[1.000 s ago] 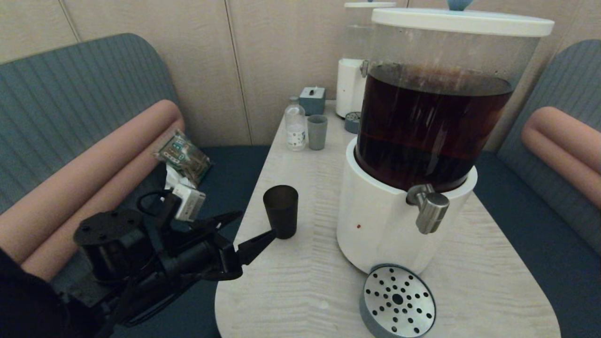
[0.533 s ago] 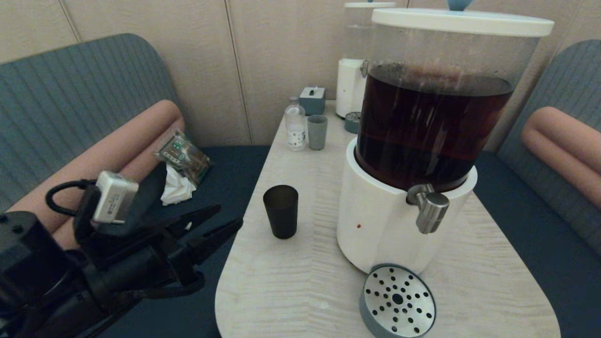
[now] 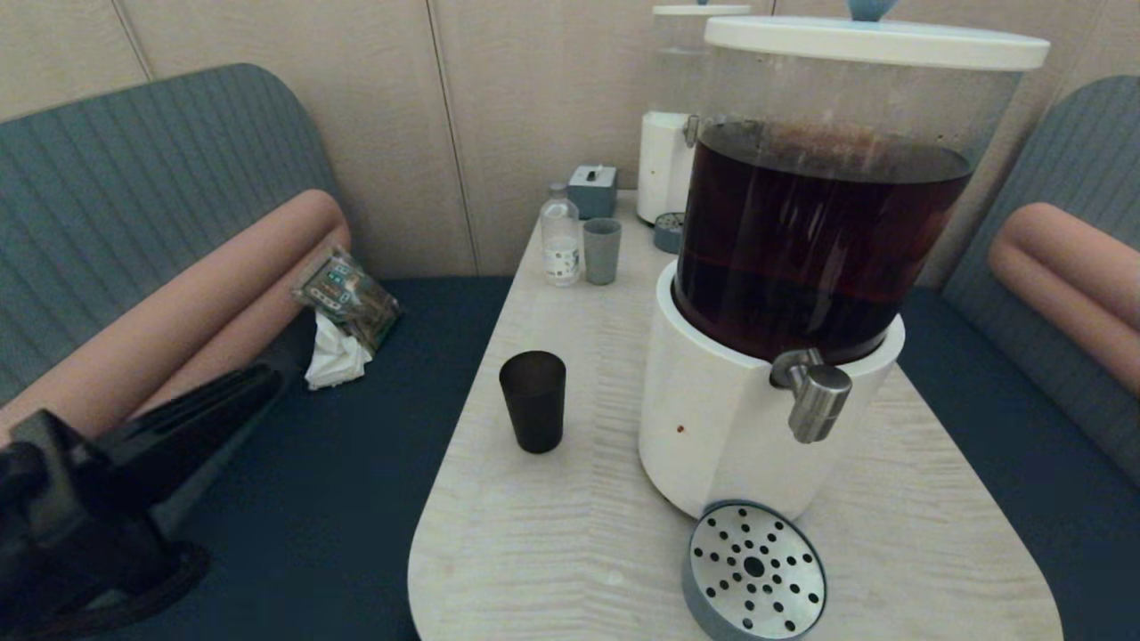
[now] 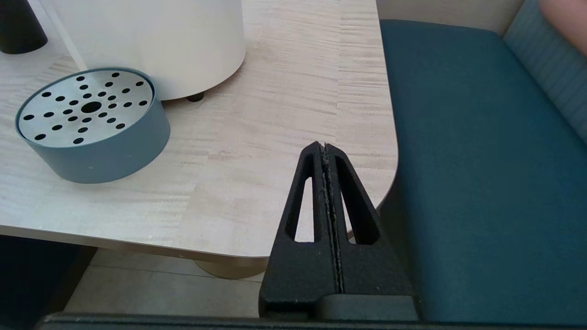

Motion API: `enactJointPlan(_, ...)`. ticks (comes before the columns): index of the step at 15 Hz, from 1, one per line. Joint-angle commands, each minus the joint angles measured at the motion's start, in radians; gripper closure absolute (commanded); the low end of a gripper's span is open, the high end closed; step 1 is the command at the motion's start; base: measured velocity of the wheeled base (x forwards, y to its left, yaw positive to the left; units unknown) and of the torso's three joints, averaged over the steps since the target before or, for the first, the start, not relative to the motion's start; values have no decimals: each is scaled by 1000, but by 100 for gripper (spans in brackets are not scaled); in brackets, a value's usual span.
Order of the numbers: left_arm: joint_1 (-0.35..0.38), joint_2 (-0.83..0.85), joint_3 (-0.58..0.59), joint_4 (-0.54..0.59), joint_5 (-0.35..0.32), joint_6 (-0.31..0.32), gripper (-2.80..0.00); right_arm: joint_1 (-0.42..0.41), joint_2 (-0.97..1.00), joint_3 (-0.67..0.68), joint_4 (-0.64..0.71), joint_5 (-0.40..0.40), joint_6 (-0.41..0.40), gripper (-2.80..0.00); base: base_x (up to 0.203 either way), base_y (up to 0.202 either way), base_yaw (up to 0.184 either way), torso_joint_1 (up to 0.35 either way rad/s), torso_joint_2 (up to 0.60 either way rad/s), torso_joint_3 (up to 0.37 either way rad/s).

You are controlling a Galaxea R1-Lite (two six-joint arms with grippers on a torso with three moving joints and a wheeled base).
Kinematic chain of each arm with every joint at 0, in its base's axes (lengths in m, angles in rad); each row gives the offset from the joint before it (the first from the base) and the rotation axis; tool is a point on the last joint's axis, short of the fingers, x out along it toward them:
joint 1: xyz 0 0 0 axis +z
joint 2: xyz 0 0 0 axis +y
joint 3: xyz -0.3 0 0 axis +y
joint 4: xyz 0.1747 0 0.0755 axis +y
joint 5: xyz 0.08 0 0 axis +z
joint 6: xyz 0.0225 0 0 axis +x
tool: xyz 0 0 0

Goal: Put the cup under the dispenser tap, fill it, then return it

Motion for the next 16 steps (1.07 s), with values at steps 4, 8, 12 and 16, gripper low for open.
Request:
enactJointPlan(4, 143, -385, -26, 162, -21, -2, 0, 0, -2, 0, 0, 0, 0, 0, 0, 0, 0, 0, 0, 0)
enactJointPlan(8, 196, -628, -19, 311, -24, -2, 0, 0, -2, 0, 0, 0, 0, 0, 0, 0, 0, 0, 0, 0)
enactJointPlan(12, 225, -839, 17, 458, -22, -4, 0, 0, -2, 0, 0, 0, 0, 0, 0, 0, 0, 0, 0, 0)
enactJointPlan(16, 237, -1027, 130, 598, 6, 11, 0, 0, -2, 0, 0, 0, 0, 0, 0, 0, 0, 0, 0, 0)
